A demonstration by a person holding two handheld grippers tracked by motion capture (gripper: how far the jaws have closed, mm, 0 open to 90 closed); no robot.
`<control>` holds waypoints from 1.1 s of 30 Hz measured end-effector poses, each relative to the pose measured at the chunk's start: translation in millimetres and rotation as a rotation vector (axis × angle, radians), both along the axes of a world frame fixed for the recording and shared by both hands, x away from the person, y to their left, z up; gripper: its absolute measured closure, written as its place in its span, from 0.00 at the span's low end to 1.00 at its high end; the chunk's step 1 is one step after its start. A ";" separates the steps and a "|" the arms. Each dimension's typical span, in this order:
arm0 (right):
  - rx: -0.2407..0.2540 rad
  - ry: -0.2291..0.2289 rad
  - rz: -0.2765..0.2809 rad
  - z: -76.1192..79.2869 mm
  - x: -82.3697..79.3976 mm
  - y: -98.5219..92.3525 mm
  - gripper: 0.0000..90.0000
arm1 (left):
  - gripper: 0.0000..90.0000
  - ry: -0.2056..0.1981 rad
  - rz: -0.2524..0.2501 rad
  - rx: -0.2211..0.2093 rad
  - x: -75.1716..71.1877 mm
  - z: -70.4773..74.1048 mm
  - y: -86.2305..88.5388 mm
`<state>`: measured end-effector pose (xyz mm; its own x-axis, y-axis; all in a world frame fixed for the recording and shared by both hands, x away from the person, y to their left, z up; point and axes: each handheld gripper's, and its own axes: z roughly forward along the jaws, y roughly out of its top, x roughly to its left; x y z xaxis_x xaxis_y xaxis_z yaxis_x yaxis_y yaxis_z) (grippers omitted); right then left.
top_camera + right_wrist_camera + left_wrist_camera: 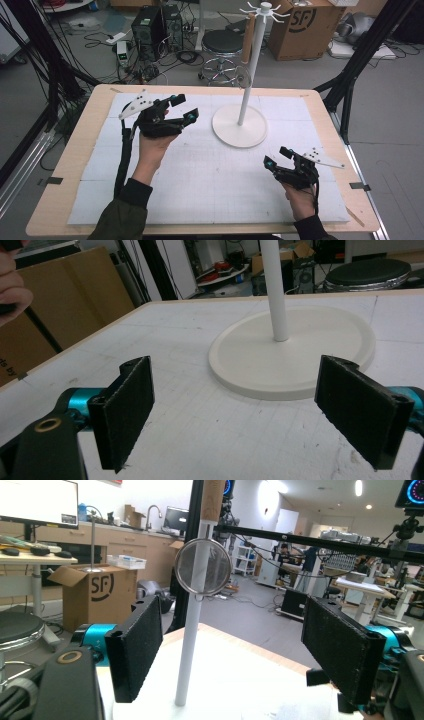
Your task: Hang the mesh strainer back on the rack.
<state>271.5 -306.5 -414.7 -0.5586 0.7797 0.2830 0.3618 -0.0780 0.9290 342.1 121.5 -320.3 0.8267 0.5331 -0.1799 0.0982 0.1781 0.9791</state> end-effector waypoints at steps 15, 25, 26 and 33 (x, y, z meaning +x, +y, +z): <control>-0.040 -0.004 0.011 -4.3 1.9 6.1 0.17 | 0.28 0.065 0.034 0.068 -32.4 -61.6 25.6; -0.046 -0.011 0.029 -4.9 0.8 12.3 0.17 | 0.28 0.076 0.048 0.081 -60.0 -87.6 42.6; -0.047 -0.011 0.033 -4.9 0.5 12.9 0.17 | 0.28 0.081 0.051 0.076 -62.5 -90.3 45.3; -0.065 -0.020 0.047 -4.0 -2.9 18.6 0.17 | 0.28 0.101 0.082 0.097 -73.7 -96.7 59.7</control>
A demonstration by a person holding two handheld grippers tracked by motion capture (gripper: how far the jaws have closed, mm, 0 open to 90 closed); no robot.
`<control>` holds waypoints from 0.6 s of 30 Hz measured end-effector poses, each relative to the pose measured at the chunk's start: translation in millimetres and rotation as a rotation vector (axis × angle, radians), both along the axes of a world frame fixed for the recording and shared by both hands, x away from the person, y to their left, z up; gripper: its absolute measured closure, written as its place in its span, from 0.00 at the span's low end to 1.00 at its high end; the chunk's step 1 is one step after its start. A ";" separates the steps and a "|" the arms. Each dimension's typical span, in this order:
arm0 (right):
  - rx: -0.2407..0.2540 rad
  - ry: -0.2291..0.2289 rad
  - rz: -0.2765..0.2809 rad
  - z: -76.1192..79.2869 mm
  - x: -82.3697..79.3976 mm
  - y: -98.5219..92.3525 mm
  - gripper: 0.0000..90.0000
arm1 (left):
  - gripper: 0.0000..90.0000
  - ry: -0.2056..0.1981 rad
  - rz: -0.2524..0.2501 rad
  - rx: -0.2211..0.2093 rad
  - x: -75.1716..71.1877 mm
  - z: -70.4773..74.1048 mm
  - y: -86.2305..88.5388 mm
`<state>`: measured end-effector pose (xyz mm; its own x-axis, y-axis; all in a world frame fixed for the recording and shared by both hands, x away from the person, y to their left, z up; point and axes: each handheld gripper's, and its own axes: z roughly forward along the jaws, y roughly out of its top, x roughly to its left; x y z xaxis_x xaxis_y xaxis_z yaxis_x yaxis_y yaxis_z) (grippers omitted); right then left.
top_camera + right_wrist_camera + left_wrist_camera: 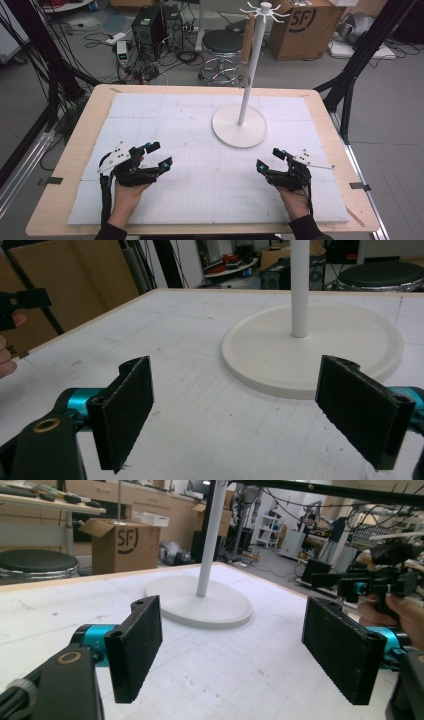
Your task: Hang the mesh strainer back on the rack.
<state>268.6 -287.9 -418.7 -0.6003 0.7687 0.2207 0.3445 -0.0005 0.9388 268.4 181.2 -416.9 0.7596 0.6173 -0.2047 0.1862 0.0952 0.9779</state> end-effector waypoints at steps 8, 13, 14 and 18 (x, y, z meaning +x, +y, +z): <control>-0.007 -0.006 0.016 -0.5 -2.1 2.5 0.16 | 0.27 0.039 0.019 0.023 -8.7 -11.0 11.0; -0.021 -0.002 0.022 -2.3 -1.2 4.5 0.16 | 0.26 0.035 0.027 0.016 -10.6 -13.2 14.2; -0.018 0.007 0.024 -2.8 -1.5 4.9 0.16 | 0.26 0.038 0.030 0.009 -10.8 -13.2 14.8; -0.022 0.009 0.029 -4.2 -0.9 4.8 0.16 | 0.25 0.043 0.029 0.010 -11.3 -15.3 16.0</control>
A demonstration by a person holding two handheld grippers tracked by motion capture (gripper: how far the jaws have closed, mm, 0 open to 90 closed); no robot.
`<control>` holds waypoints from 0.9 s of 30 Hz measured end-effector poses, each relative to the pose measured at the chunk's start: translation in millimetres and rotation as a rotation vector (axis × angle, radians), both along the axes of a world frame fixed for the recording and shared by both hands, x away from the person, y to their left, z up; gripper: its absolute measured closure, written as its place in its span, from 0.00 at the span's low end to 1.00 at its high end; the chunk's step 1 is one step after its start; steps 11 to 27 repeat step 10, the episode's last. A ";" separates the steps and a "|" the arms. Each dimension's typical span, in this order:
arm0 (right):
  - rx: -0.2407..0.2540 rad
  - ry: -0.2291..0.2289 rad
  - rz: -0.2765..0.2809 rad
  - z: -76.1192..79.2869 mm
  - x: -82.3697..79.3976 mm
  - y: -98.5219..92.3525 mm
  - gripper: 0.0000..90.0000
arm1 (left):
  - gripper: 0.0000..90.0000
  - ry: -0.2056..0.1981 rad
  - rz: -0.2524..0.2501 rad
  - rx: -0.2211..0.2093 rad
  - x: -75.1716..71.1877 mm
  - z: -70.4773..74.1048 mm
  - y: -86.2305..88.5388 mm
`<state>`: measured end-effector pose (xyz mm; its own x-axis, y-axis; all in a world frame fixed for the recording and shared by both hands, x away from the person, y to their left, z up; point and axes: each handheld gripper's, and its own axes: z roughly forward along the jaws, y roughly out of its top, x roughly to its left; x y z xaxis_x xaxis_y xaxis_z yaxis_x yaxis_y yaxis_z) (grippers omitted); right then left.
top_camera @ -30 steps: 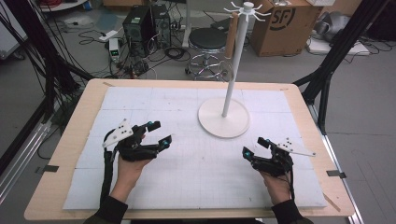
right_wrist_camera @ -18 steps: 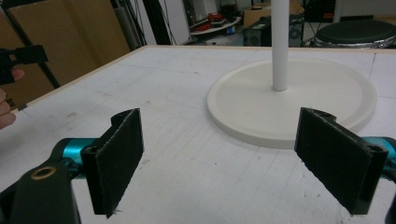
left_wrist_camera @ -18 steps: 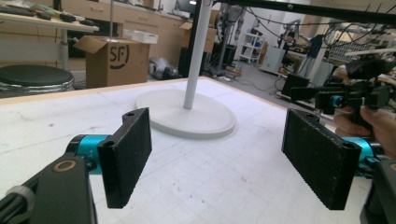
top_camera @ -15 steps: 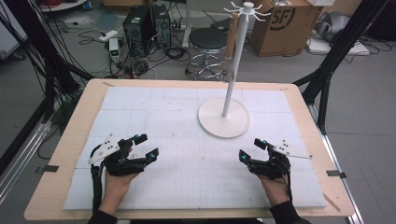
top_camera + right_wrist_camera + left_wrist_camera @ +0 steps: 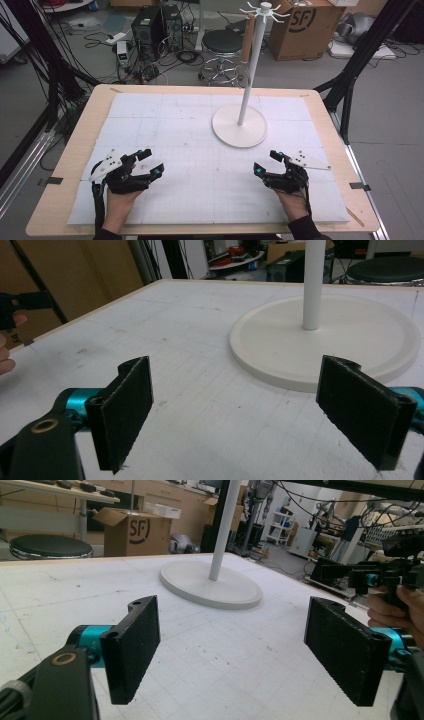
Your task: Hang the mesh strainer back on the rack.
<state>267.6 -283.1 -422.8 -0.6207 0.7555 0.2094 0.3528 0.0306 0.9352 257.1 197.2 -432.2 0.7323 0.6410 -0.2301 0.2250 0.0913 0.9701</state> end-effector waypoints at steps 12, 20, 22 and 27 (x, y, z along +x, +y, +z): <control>-0.001 -0.001 -0.001 -0.6 0.0 -0.2 0.16 | 0.24 0.014 -0.017 0.021 0.2 -4.5 -6.4; -0.001 -0.001 -0.001 -0.6 0.0 -0.2 0.16 | 0.24 0.014 -0.017 0.021 0.2 -4.5 -6.4; -0.001 -0.001 -0.001 -0.6 0.0 -0.2 0.16 | 0.24 0.014 -0.017 0.021 0.2 -4.5 -6.4; -0.001 -0.001 -0.001 -0.6 0.0 -0.2 0.16 | 0.24 0.014 -0.017 0.021 0.2 -4.5 -6.4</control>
